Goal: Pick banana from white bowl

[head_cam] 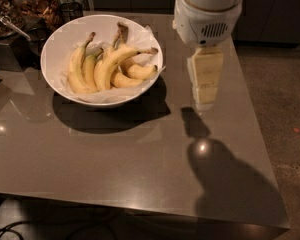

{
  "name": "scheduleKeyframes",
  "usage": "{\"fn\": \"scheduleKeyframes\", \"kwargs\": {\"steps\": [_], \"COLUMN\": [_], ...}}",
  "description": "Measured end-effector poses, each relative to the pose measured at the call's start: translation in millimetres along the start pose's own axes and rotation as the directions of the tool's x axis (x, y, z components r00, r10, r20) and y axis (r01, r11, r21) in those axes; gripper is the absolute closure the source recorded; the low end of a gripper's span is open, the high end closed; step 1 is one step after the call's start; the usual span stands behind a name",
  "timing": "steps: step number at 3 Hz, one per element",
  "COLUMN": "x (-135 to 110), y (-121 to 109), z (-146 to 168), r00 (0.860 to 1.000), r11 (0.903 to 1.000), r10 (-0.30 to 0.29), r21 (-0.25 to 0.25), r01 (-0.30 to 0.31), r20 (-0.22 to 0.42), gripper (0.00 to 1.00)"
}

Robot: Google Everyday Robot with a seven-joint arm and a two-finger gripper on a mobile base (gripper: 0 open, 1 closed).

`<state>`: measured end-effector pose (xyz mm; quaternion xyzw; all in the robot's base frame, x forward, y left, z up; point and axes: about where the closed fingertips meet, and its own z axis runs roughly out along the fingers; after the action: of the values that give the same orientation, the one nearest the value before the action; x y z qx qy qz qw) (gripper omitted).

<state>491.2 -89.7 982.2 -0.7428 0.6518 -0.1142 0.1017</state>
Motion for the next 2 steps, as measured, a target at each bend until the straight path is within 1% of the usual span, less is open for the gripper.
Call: {"fn": "scheduleKeyframes", "kwargs": {"steps": [1,2], "x": [-33,-55], "y": [-26,-47], "z": [4,6], "r00": [0.994,0.98], "r11": [0.9935,0.9794], "r10": [-0.112,-0.199], "r21": [0.018,0.035], "r01": [0.112,0.199], "r20": [-0.002,-0.011], "gripper": [0.0,0.03]}}
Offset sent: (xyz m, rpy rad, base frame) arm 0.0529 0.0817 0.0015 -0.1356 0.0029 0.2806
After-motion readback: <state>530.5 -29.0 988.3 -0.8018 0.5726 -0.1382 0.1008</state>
